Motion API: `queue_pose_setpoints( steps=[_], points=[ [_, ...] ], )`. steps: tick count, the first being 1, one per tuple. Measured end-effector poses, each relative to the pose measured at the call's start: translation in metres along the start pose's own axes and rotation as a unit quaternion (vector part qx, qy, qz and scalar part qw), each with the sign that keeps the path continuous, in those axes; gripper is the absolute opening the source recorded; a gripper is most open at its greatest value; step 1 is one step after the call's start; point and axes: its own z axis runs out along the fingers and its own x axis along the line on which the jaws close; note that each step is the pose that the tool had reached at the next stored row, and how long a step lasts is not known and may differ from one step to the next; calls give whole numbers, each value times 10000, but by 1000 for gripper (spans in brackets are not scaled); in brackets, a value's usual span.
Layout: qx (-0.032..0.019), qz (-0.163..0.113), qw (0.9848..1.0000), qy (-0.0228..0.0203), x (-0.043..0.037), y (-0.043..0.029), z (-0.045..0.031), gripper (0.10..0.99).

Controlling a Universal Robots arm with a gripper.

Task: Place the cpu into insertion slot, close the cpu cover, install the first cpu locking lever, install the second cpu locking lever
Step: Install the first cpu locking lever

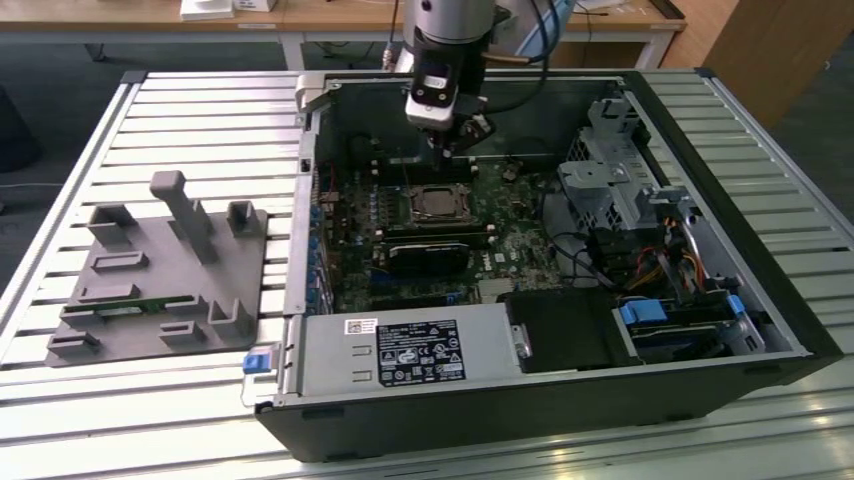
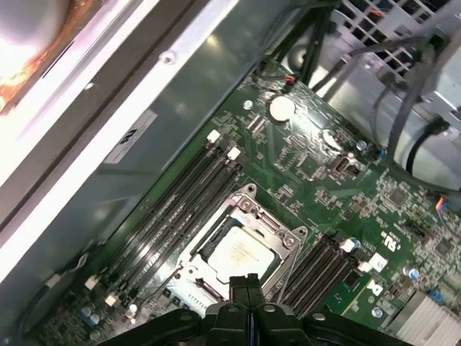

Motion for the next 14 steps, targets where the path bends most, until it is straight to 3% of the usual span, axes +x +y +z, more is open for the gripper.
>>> queue_pose_setpoints(
  steps=[4, 7, 11, 14],
  points=[
    [-4, -360, 9994, 7, 0, 0, 0, 118],
    [-8, -637, 9980, 13, 0, 0, 1, 118],
    [-12, -996, 9950, 21, 0, 0, 1, 118],
    [-15, -1269, 9919, 26, 0, 0, 1, 118]
  ],
)
